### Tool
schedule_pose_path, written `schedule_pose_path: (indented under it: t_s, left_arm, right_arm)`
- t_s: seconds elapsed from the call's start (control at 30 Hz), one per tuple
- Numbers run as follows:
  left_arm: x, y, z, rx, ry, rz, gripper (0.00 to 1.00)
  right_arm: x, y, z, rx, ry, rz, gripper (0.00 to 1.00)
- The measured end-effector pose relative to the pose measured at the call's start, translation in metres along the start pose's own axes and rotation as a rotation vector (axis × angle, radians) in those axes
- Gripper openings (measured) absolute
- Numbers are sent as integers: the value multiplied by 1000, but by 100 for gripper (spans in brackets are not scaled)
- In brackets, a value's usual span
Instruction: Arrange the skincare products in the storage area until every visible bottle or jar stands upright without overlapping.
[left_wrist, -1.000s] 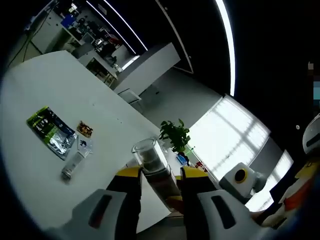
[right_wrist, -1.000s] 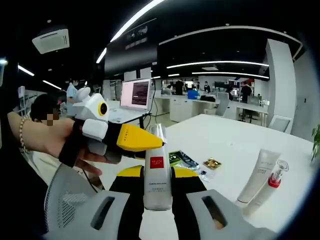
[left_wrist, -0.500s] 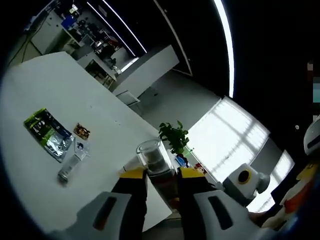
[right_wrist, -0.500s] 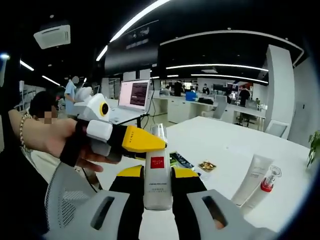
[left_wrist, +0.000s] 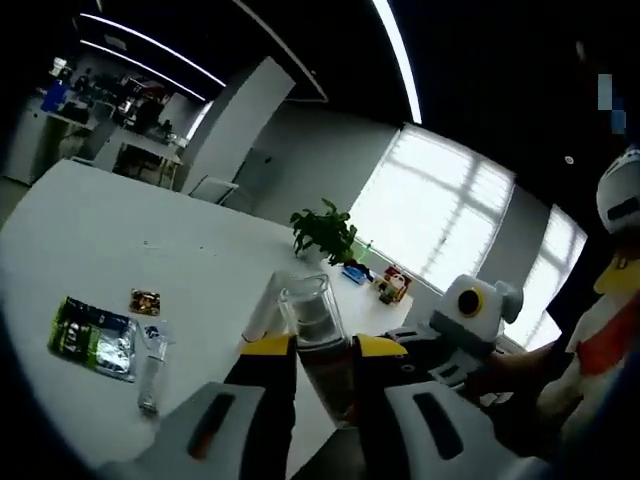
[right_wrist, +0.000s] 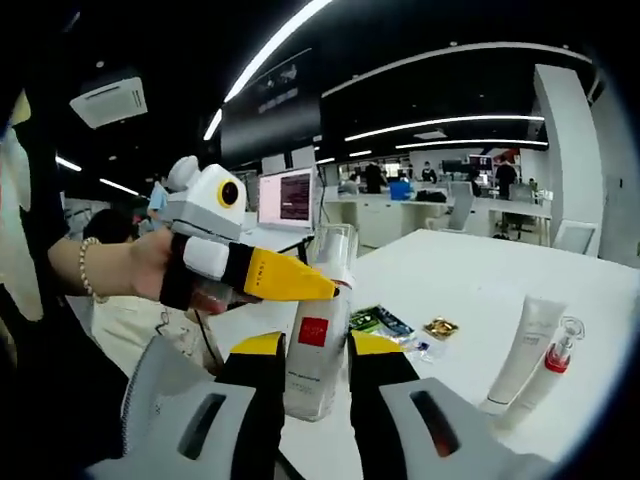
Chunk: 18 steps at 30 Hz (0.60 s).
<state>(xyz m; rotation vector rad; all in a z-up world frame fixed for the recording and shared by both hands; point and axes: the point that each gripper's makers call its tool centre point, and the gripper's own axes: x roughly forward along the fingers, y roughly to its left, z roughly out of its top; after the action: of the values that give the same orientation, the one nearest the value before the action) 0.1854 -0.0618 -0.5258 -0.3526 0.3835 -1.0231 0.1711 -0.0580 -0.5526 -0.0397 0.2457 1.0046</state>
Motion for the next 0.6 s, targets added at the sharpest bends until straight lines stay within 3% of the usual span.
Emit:
schedule_pose_path:
  t_s: [0.13, 0.37, 0.6]
  left_arm:
    - [-2, -13, -1, 121, 55, -91, 16]
    - [-4, -39, 17, 202, 50, -240, 16]
    - [-2, -58, 18, 316, 100, -310, 14]
  right_arm:
    - [-6, 6, 7, 6, -12, 119, 25]
    - [-19, 12, 27, 75, -84, 272, 30]
    - [-26, 19, 26, -19, -43, 370, 25]
